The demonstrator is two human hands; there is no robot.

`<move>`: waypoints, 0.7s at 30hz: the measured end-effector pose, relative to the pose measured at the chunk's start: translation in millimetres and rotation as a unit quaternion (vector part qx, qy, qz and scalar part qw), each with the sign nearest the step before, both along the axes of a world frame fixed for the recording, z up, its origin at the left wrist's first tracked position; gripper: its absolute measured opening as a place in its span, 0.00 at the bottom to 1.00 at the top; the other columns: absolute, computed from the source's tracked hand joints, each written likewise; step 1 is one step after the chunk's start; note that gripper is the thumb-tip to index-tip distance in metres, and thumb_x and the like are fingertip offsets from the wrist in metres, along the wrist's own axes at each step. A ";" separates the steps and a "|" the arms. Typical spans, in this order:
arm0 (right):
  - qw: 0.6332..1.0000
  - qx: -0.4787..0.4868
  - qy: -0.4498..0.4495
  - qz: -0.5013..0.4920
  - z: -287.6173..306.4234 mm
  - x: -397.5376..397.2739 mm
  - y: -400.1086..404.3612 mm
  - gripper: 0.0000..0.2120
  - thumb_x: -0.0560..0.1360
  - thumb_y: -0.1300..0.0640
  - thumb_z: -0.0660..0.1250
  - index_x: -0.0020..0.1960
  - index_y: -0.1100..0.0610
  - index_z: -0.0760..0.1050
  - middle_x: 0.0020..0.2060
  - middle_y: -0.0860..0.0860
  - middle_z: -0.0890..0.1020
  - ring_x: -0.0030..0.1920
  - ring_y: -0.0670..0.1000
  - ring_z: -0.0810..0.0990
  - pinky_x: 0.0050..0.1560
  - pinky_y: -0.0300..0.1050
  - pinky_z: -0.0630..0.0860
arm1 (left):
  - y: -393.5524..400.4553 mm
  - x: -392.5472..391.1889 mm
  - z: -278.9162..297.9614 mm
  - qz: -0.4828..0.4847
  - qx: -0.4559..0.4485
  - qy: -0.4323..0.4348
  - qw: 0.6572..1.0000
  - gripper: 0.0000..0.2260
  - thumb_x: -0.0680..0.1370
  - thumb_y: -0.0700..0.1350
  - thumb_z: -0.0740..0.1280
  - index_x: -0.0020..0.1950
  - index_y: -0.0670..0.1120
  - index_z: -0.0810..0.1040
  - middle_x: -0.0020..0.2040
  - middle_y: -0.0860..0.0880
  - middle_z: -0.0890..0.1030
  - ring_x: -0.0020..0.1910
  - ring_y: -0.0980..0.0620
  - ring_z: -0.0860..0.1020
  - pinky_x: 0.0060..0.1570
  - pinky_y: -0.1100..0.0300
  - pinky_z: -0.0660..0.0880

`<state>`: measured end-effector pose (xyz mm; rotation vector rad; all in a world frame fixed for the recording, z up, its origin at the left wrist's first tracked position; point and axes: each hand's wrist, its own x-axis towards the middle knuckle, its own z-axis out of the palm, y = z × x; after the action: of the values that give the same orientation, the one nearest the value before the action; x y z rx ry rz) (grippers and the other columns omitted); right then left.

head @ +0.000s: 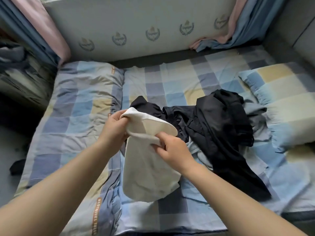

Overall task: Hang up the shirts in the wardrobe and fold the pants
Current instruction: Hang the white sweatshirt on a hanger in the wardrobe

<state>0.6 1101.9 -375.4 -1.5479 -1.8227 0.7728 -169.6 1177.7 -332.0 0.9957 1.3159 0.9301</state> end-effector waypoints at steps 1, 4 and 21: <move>0.999 0.004 0.030 -0.016 20.5 4.0 -2.8 0.05 0.74 0.54 0.68 0.44 0.54 0.73 0.28 0.42 0.68 0.34 0.51 0.69 0.35 0.46 0.61 | -3.7 -0.8 17.3 0.005 0.005 -0.017 1.000 0.15 0.77 0.32 0.57 0.57 0.44 0.78 0.42 0.47 0.80 0.35 0.54 0.79 0.32 0.63 0.76; 0.991 0.002 0.125 -0.042 82.3 15.0 -7.2 0.04 0.74 0.57 0.69 0.42 0.55 0.74 0.26 0.45 0.69 0.30 0.46 0.67 0.36 0.47 0.66 | -13.0 -5.2 63.3 0.015 0.028 -0.071 0.997 0.17 0.77 0.36 0.65 0.64 0.50 0.70 0.41 0.52 0.83 0.35 0.57 0.82 0.38 0.61 0.80; 0.970 0.095 0.219 0.049 336.4 -38.4 -39.4 0.07 0.72 0.64 0.71 0.47 0.54 0.78 0.38 0.48 0.80 0.38 0.44 0.77 0.43 0.40 0.74 | -92.5 10.2 222.0 -0.145 0.255 -0.111 0.949 0.05 0.79 0.38 0.65 0.50 0.45 0.79 0.40 0.50 0.82 0.39 0.55 0.79 0.40 0.60 0.76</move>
<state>-37.8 1062.5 -39.0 -1.0694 -1.5975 0.8769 -159.4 1085.2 -110.0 1.3901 0.7216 1.1415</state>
